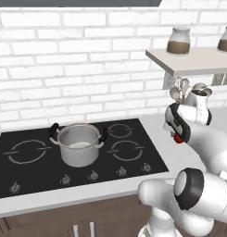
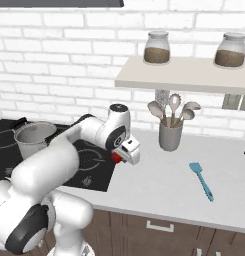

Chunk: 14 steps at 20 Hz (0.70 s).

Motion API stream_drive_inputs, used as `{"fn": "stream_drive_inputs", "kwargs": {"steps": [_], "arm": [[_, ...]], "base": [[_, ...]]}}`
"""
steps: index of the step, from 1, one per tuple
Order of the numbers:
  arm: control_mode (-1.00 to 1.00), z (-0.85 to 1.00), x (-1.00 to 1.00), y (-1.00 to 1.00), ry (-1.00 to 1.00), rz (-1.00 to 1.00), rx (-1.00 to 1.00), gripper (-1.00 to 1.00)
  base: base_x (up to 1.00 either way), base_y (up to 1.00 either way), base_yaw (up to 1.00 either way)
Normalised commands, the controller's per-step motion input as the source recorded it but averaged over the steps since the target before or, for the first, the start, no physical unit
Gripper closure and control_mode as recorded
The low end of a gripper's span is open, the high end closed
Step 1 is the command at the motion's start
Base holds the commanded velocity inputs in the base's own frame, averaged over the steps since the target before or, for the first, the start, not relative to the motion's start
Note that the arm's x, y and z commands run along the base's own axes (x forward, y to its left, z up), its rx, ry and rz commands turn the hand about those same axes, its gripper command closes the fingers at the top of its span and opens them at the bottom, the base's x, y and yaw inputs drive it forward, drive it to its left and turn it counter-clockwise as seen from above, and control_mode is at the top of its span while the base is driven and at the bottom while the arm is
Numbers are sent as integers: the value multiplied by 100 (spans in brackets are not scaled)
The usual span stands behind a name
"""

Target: Put the cucumber and bell pepper in the pot. Retrieve the spatula and lightly stir the vegetables in the pot.

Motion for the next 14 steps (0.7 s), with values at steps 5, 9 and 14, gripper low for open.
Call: {"fn": "stream_drive_inputs", "kwargs": {"steps": [5, 9, 14], "arm": [[-100, 69, 53, 100, 14, 22, 0, 100], [-100, 41, 45, 100, 1, 20, 0, 100], [-100, 43, 35, 100, 0, 17, 0, 100]], "base": [[0, 0, 0], [0, 0, 0], [0, 0, 0]]}}
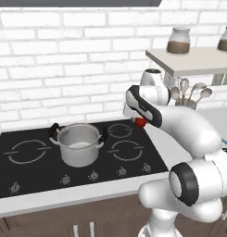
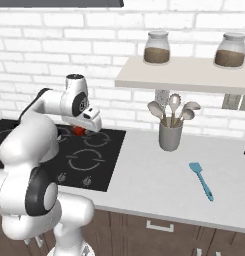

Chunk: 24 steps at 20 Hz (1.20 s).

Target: Put the cucumber and bell pepper in the pot. Retrieve the spatula and lightly stir the vegetables in the pot.

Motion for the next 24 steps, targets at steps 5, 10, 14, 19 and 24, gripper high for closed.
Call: {"fn": "stream_drive_inputs", "kwargs": {"steps": [5, 10, 14, 19, 24], "arm": [[-100, 17, 22, 100, 0, 15, 0, 100], [-100, 0, 3, 100, 1, 13, 0, 100], [-100, 0, 0, 100, 1, 10, 0, 100], [-100, -20, 8, 87, 5, 1, -1, 100], [-100, -47, 38, 46, 9, -6, -2, 100]], "base": [[0, 0, 0], [0, 0, 0], [0, 0, 0], [0, 0, 0], [0, 0, 0]]}}
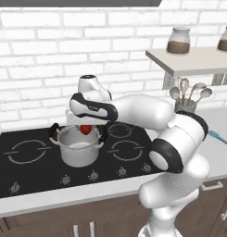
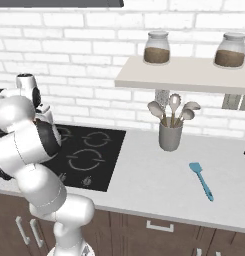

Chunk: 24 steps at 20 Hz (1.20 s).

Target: Put the cucumber and bell pepper in the pot. Retrieve the spatula and lightly stir the vegetables in the pot.

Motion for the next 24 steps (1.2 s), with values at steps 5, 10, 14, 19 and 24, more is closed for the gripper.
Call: {"fn": "stream_drive_inputs", "kwargs": {"steps": [5, 10, 14, 19, 24], "arm": [[-100, -47, 13, 12, 6, -5, 0, 100], [-100, -57, 2, 18, 1, -3, -3, 100], [-100, -43, 0, 8, 0, -4, 0, 100], [-100, -27, 0, 0, 0, -6, 0, 100], [-100, -28, 0, 0, 0, -6, 0, 100]], "base": [[0, 0, 0], [0, 0, 0], [0, 0, 0], [0, 0, 0], [0, 0, 0]]}}
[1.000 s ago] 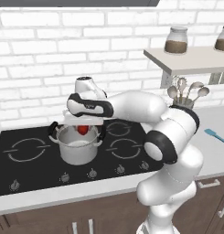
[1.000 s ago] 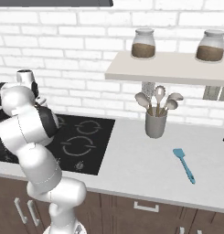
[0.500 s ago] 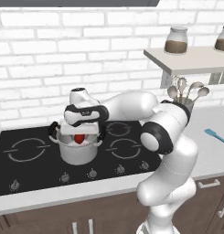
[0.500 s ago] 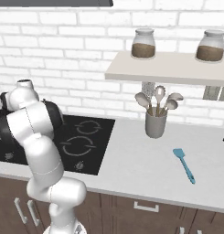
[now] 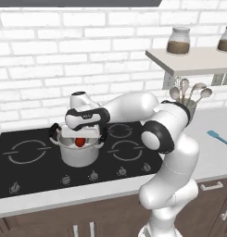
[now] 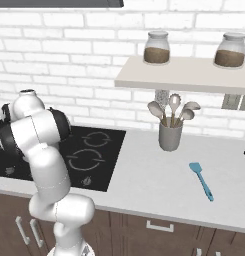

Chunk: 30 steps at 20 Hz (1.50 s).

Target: Put the cucumber and bell pepper in the pot. Retrieve the spatula and lightly stir the vegetables in the pot.

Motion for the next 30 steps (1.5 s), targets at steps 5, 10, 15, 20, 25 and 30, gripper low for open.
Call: {"fn": "stream_drive_inputs", "kwargs": {"steps": [5, 10, 15, 20, 25, 30], "arm": [[-100, -16, 0, 0, 0, -6, 0, 100], [-100, -7, 0, 0, 0, -3, 0, -100], [-100, 0, -7, -10, 2, 0, 0, -100], [-100, 0, -8, -28, 4, 3, 0, -100], [-100, 7, -1, -5, 2, 4, 0, -100], [-100, 49, 11, 13, -4, 1, 0, -100]], "base": [[0, 0, 0], [0, 0, 0], [0, 0, 0], [0, 0, 0], [0, 0, 0], [0, 0, 0]]}}
